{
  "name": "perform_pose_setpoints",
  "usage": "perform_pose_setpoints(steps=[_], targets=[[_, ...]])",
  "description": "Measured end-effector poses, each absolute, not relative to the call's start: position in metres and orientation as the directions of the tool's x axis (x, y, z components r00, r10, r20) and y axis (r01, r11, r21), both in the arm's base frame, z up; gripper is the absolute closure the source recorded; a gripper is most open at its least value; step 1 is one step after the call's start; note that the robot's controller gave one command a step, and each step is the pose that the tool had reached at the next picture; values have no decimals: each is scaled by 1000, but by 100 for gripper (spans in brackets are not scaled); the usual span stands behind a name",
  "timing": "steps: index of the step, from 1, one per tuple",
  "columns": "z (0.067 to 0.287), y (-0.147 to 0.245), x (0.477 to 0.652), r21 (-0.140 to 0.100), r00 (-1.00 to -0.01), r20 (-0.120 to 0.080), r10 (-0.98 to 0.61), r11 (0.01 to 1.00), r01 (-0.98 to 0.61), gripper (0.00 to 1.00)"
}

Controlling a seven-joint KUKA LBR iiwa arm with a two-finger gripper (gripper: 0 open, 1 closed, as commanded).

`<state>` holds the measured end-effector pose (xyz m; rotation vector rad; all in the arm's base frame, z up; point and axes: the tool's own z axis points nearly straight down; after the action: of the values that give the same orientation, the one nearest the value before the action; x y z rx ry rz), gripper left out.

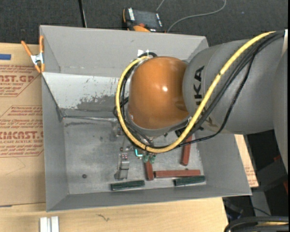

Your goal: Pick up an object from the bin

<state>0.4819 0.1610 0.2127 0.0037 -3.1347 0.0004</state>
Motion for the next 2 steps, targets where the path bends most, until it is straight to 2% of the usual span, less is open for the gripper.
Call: perform_pose_setpoints(steps=[1, 2], targets=[[150, 77, 484, -1, -963, 4, -268, 963, -268, 0], [70, 58, 484, -3, -931, -20, -365, 931, -365, 0]])
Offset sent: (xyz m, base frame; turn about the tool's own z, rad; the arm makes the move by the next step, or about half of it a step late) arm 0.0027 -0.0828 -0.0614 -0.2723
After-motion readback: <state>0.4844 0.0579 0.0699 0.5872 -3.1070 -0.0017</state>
